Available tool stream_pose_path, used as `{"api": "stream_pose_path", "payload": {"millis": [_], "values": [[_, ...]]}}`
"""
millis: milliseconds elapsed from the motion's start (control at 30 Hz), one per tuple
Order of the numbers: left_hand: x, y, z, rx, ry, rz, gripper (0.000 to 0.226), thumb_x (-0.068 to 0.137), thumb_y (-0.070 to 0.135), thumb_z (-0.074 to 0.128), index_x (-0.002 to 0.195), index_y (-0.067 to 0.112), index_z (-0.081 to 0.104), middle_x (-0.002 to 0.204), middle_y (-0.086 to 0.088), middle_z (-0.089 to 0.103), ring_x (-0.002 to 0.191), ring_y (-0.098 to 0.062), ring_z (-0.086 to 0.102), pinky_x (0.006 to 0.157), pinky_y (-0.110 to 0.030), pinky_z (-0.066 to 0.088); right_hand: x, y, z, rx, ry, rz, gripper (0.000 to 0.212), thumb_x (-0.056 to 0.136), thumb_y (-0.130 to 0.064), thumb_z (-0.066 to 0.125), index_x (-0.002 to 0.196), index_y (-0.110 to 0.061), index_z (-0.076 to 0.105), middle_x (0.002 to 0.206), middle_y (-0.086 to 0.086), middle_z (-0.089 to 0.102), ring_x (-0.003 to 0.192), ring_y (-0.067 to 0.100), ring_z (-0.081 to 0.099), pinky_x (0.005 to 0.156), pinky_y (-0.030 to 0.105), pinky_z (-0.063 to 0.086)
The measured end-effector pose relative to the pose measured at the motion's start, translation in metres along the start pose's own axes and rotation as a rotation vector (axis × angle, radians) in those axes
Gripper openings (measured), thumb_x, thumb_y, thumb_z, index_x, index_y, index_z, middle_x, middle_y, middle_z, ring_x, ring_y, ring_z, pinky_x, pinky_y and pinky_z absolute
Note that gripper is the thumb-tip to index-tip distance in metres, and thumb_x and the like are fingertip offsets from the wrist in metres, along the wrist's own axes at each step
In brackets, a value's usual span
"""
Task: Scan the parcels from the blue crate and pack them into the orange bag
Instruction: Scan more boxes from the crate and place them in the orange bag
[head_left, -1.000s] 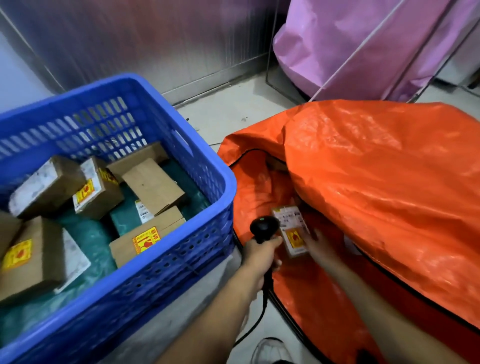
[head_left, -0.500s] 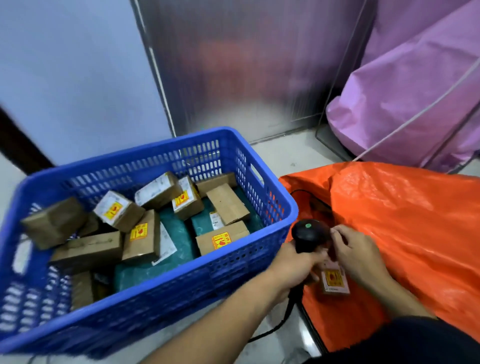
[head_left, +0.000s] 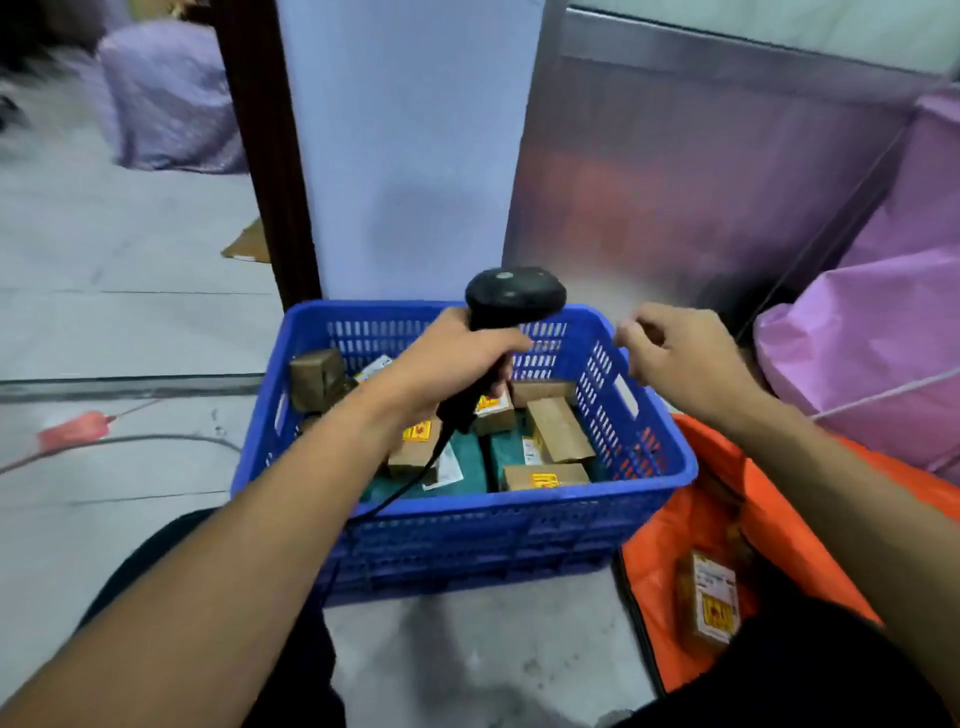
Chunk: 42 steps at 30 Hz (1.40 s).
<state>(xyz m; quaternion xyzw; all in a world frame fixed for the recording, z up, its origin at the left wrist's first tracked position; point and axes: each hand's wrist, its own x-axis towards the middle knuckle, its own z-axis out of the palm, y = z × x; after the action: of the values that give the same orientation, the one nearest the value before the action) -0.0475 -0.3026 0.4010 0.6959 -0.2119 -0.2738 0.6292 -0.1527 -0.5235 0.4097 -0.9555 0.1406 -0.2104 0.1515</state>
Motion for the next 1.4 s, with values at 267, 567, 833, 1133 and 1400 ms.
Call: {"api": "stream_pose_path", "payload": {"millis": [267,567,833,1133,1400], "values": [[0.003,-0.024,-0.074,-0.018,0.356,-0.071,0.017,0.092,0.022,0.07,0.081,0.009,0.068,0.052,-0.002,0.052,0.042,-0.015,0.049,0.054,-0.028,0.047,0.015,-0.02,0.093,-0.249,-0.212,-0.003,0.028,0.103,-0.037,0.05,0.086,-0.02,0.064,0.071,-0.001,0.063,0.062,0.019,0.054,0.052,0.029,0.032],[0.013,-0.042,-0.108,-0.044,0.29,-0.137,0.013,0.091,0.022,0.069,0.088,0.01,0.066,0.06,-0.003,0.051,0.051,-0.019,0.05,0.061,-0.031,0.048,0.052,0.064,0.173,-0.113,-0.918,0.487,0.035,0.099,-0.047,0.062,0.109,-0.014,0.064,0.096,0.009,0.07,0.08,0.02,0.065,0.072,0.031,0.049],[0.034,-0.05,-0.099,-0.165,0.269,-0.213,0.012,0.092,0.019,0.066,0.084,0.01,0.065,0.059,-0.003,0.051,0.045,-0.015,0.047,0.046,-0.023,0.045,0.01,0.161,0.206,-0.3,-0.964,0.641,0.086,0.077,-0.065,0.075,0.138,-0.01,0.049,0.116,0.012,0.066,0.108,0.035,0.066,0.083,0.035,0.052],[0.064,-0.047,-0.068,-0.182,0.172,-0.241,0.018,0.092,0.023,0.068,0.081,0.009,0.067,0.057,-0.004,0.058,0.046,-0.017,0.05,0.052,-0.025,0.046,0.0,0.171,0.215,-0.18,-1.007,0.689,0.08,0.078,-0.079,0.062,0.125,-0.014,0.058,0.117,0.01,0.067,0.1,0.027,0.067,0.085,0.036,0.054],[0.073,-0.05,-0.046,-0.094,0.124,-0.301,0.017,0.092,0.023,0.067,0.084,0.009,0.069,0.063,-0.007,0.07,0.046,-0.018,0.051,0.049,-0.022,0.043,0.001,0.147,0.22,-0.043,-1.141,0.832,0.069,0.088,-0.068,0.062,0.128,-0.013,0.059,0.121,0.01,0.066,0.107,0.026,0.066,0.105,0.043,0.05]]}}
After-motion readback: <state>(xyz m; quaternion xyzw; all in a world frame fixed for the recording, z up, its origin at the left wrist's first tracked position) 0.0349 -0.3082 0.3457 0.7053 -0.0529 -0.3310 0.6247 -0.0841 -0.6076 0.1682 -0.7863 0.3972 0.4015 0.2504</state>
